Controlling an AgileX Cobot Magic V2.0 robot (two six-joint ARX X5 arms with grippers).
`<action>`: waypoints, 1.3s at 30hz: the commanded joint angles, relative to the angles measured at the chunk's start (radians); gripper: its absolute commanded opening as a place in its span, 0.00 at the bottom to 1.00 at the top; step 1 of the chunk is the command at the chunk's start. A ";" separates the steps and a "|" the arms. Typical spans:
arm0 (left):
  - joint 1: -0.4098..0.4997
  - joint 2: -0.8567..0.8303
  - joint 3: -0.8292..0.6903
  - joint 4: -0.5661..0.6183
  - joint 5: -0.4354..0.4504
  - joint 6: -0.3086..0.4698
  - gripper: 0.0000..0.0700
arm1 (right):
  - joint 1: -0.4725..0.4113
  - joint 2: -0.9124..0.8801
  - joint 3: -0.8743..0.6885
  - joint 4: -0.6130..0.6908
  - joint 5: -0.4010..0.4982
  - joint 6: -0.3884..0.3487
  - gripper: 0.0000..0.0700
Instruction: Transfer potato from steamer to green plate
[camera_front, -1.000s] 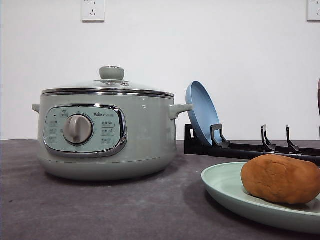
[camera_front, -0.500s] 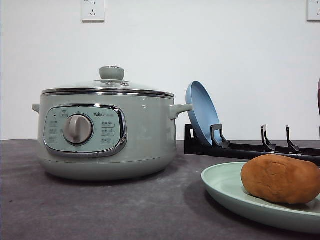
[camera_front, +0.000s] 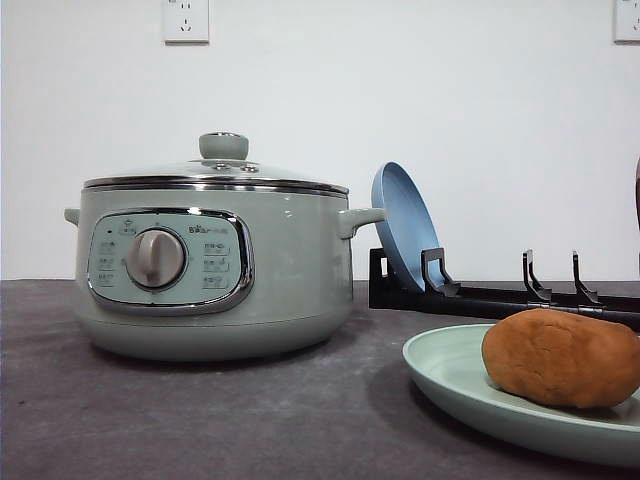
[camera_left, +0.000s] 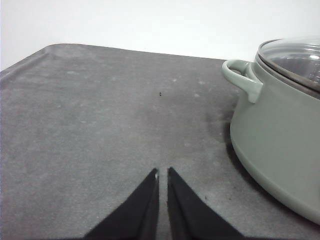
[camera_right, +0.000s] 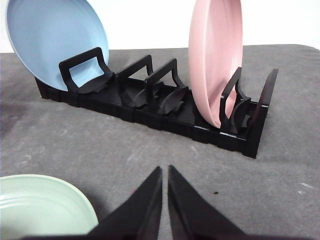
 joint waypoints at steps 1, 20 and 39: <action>0.000 -0.001 -0.021 -0.006 -0.002 0.002 0.04 | -0.001 -0.001 -0.005 0.010 0.000 -0.001 0.01; -0.001 -0.001 -0.021 -0.006 -0.002 0.002 0.04 | -0.001 -0.001 -0.005 0.010 0.000 -0.001 0.01; 0.000 -0.001 -0.021 -0.006 -0.002 0.002 0.04 | -0.001 -0.001 -0.005 0.010 0.000 -0.001 0.01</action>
